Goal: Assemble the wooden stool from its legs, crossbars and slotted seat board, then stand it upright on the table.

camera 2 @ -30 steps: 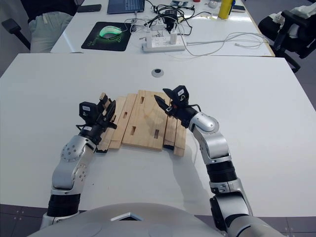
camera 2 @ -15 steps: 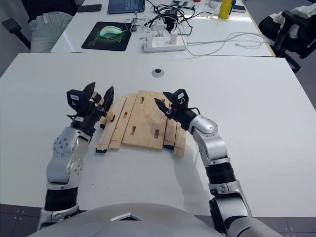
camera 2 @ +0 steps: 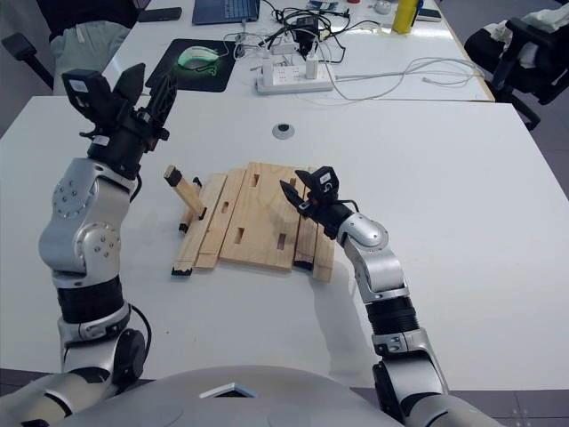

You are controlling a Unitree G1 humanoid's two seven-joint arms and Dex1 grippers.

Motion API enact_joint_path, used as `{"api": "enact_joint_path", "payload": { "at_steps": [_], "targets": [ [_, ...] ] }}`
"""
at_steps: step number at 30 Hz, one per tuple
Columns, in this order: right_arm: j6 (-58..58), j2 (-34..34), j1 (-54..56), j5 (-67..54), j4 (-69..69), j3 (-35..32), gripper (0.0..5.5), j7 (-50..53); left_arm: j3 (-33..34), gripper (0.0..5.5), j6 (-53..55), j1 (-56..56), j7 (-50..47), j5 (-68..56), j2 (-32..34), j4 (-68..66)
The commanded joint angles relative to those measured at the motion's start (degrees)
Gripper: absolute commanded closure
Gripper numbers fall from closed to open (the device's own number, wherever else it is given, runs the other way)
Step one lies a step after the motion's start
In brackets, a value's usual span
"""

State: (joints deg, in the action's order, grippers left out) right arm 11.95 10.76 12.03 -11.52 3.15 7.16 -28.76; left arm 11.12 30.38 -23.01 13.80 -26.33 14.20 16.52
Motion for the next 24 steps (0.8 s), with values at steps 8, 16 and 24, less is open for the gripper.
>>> {"api": "enact_joint_path", "payload": {
  "at_steps": [8,16,24],
  "targets": [
    [-0.9,-0.5,0.2,1.4,0.7,-0.1,3.36,1.0,-0.1,4.65,5.2,-2.1,3.2,-2.7,3.2,-3.7],
    [-0.9,-0.4,0.9,1.7,1.1,-0.3,3.36,0.8,-0.5,5.47,5.3,-2.7,2.1,-2.9,2.5,-3.3],
    [-0.9,-0.4,0.7,1.9,1.0,-0.2,3.36,0.6,-0.2,5.47,5.7,-4.3,1.0,-2.7,3.1,-2.2]
  ]
}}
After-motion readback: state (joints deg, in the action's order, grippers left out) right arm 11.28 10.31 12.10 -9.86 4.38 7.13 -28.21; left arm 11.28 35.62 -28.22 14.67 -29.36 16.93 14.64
